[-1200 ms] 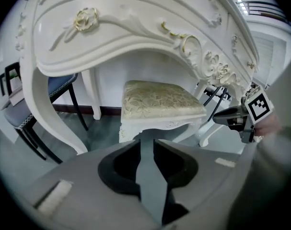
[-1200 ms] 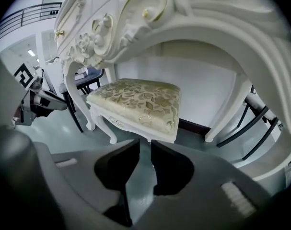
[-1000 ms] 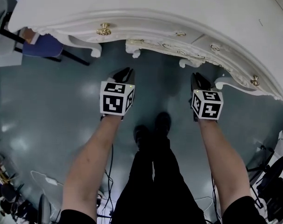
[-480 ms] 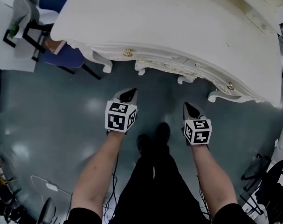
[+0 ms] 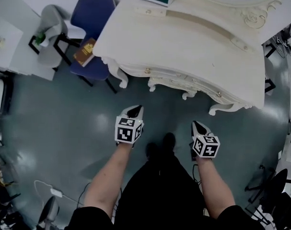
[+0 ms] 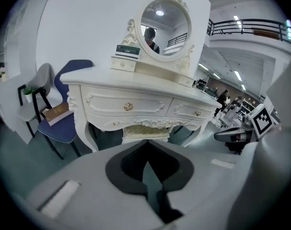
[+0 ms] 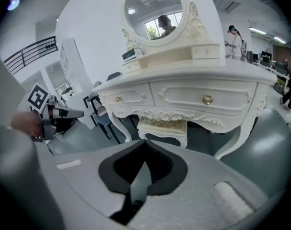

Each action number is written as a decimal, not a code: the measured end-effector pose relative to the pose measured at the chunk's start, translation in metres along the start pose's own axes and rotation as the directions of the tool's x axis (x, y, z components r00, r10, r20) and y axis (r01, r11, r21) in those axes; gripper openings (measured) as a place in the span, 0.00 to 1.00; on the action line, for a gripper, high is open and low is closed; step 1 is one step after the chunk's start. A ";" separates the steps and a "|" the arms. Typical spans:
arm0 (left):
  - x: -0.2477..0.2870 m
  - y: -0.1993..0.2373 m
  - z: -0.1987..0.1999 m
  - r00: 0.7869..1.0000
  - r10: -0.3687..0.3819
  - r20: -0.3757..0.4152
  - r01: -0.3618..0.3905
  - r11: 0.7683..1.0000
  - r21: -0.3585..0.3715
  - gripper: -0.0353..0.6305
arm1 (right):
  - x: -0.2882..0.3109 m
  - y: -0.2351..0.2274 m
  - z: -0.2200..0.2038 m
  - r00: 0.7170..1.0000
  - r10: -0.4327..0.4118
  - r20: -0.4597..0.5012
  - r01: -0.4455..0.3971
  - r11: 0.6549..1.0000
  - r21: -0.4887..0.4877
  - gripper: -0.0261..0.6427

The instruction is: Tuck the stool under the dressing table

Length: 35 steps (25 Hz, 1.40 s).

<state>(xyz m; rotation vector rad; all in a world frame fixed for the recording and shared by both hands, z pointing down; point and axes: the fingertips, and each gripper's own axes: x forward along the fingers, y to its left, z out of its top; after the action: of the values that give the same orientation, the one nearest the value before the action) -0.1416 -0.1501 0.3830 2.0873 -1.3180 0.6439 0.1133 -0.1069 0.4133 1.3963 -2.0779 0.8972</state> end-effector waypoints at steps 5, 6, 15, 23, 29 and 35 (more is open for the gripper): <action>-0.050 -0.013 0.014 1.000 -0.023 0.012 0.022 0.998 0.052 0.08 | -0.036 0.031 0.038 0.997 0.032 0.075 -0.026 0.996 -0.081 0.04; -0.057 -0.015 0.017 1.000 -0.024 0.017 0.023 0.998 0.053 0.08 | -0.042 0.035 0.045 0.996 0.032 0.088 -0.024 0.996 -0.088 0.04; -0.115 -0.035 0.054 0.989 -0.058 0.133 0.057 0.998 0.009 0.08 | -0.099 0.068 0.062 0.987 0.097 0.126 -0.076 0.984 -0.161 0.04; -0.143 -0.060 0.077 0.981 -0.055 0.188 0.051 0.998 0.024 0.08 | -0.146 0.066 0.069 0.979 0.141 0.146 -0.110 0.973 -0.202 0.04; -0.135 -0.091 0.100 0.974 -0.030 0.226 0.025 0.999 0.026 0.08 | -0.181 0.030 0.084 0.971 0.153 0.183 -0.101 0.958 -0.268 0.04; -0.124 -0.148 0.130 0.964 -0.003 0.265 -0.008 0.999 0.042 0.08 | -0.218 -0.025 0.106 0.955 0.176 0.240 -0.102 0.952 -0.290 0.04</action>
<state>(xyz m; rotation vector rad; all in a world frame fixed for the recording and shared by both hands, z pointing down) -0.0432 -0.1107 0.1756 2.2676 -1.4622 0.4052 0.2130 -0.0575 0.1961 1.2874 -2.4185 0.4662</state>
